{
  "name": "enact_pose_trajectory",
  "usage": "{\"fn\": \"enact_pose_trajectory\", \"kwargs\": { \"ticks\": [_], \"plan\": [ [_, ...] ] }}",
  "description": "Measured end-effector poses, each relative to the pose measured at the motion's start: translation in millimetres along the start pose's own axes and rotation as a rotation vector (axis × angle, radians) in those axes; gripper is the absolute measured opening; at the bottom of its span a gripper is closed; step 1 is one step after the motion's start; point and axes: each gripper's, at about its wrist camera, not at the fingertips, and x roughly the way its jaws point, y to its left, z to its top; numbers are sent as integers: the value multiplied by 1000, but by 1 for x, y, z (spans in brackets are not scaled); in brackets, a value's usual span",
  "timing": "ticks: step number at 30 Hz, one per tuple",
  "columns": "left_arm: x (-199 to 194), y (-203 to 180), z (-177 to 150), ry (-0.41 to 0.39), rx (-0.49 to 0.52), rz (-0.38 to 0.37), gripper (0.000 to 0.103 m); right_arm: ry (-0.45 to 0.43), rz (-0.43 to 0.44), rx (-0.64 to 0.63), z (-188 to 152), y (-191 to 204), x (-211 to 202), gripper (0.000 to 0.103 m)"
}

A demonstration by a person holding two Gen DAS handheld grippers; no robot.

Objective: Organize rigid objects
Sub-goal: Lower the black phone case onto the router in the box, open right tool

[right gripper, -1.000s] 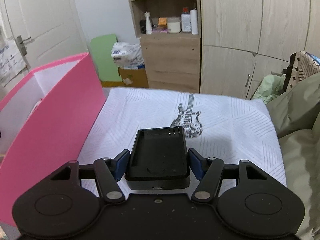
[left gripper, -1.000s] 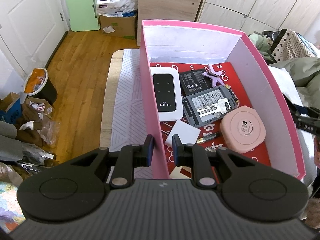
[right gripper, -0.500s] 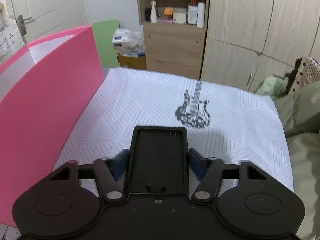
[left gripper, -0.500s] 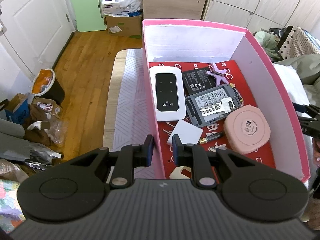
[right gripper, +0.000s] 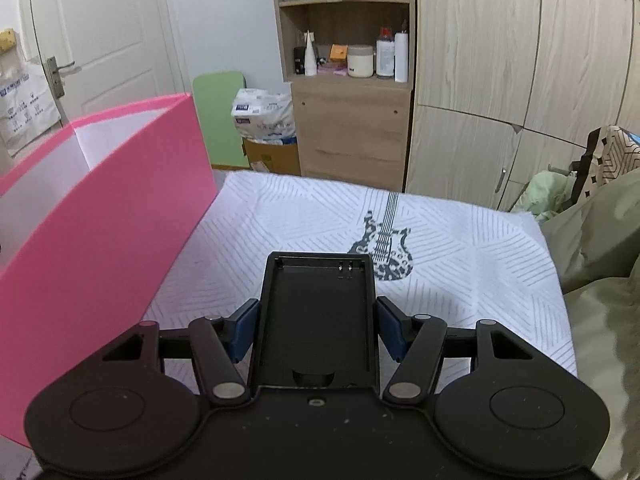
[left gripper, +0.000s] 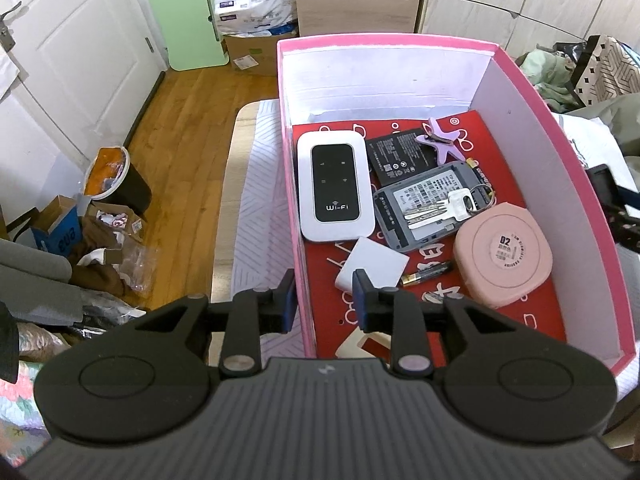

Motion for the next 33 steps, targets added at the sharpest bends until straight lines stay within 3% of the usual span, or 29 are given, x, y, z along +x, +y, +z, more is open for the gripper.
{"fn": "enact_pose_trajectory", "kwargs": {
  "ticks": [8, 15, 19, 23, 28, 33],
  "plan": [
    [0, -3, -1, -6, -14, 14, 26, -123, 78, -23, 24, 12, -43, 67],
    [-1, -2, -2, -15, -18, 14, 26, -218, 230, -57, 48, 37, -73, 67],
    [-2, -1, -3, -18, -23, 7, 26, -229, 321, -157, 69, 70, -79, 67],
    [-3, 1, -4, -22, -28, 2, 26, -171, 382, -303, 91, 109, -61, 67],
    [-3, -2, -4, -21, -11, 11, 27, 12, 442, -538, 111, 164, -7, 67],
    [-2, -1, -4, -21, -18, 3, 27, 169, 426, -565, 117, 198, 49, 67]
  ]
}}
